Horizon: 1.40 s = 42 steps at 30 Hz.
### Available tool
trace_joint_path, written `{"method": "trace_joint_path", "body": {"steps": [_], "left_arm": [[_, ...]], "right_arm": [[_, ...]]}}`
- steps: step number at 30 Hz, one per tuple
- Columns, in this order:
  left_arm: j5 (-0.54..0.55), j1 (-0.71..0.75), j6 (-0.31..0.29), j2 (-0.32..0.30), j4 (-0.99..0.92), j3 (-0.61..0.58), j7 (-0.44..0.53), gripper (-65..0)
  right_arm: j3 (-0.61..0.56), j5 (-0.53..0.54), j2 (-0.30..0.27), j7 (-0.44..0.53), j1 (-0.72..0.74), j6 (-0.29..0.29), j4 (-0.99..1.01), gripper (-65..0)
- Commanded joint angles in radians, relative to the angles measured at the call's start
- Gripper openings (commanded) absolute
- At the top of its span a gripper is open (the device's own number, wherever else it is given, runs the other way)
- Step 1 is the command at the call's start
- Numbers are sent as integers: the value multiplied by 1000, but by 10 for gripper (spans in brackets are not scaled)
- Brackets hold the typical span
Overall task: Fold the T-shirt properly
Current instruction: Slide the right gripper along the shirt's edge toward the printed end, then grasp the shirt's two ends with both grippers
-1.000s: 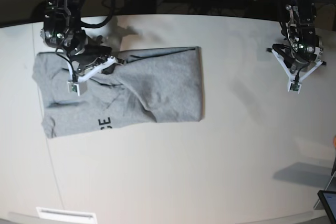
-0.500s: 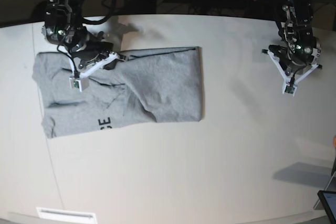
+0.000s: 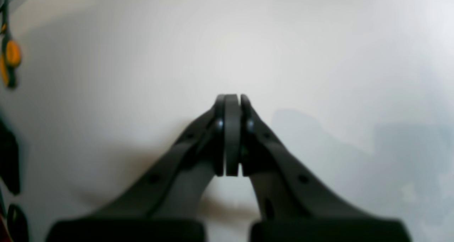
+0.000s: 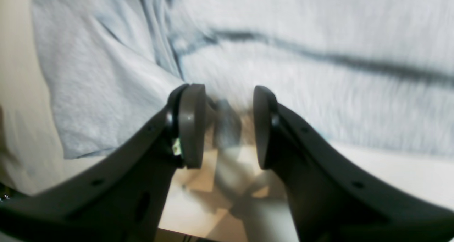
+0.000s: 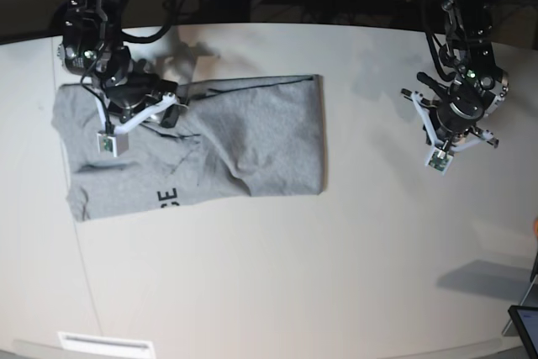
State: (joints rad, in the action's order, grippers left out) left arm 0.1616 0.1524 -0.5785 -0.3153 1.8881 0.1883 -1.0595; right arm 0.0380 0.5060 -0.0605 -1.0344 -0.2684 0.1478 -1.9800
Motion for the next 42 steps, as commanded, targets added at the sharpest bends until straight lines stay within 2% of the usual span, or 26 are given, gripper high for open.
{"method": "trace_joint_path", "body": {"steps": [1, 4, 7, 9, 13, 17, 22, 27, 35, 40, 42], "left_arm": [[6, -12, -5, 5, 15, 0, 37, -650], [6, -12, -50, 43, 14, -3, 69, -650], [-1, -12, -108, 66, 14, -45, 95, -650], [-1, -12, -113, 66, 15, -100, 120, -650], [-1, -12, -113, 72, 14, -174, 164, -650], [-1, -18, -104, 75, 8, -226, 216, -650], [-1, -24, -8, 72, 5, -312, 223, -650], [-1, -24, -8, 74, 5, -318, 224, -650], [-1, -24, -8, 74, -54, -319, 224, -650], [-1, -24, -8, 74, -60, -319, 224, -650], [-1, -24, -8, 74, -60, -319, 224, -650]], "right_arm": [[3, 12, -11, 27, 34, -6, -25, -431], [1, 21, -19, -10, 88, -24, -25, -431], [0, 105, -19, -27, 136, -121, -22, -431], [0, 148, -19, -36, 171, -147, -15, -431], [-65, 153, -20, -63, 240, -149, 23, -428], [-138, 153, -19, -45, 301, -150, 100, -427], [-183, 153, -19, 16, 367, -150, 239, -427], [-183, 153, -46, 41, 413, -150, 319, -427], [-172, 151, -48, 75, 424, -150, 379, -425], [-171, 153, -71, 82, 418, -150, 384, -315], [-171, 153, -71, 82, 416, -150, 385, -319]]}}
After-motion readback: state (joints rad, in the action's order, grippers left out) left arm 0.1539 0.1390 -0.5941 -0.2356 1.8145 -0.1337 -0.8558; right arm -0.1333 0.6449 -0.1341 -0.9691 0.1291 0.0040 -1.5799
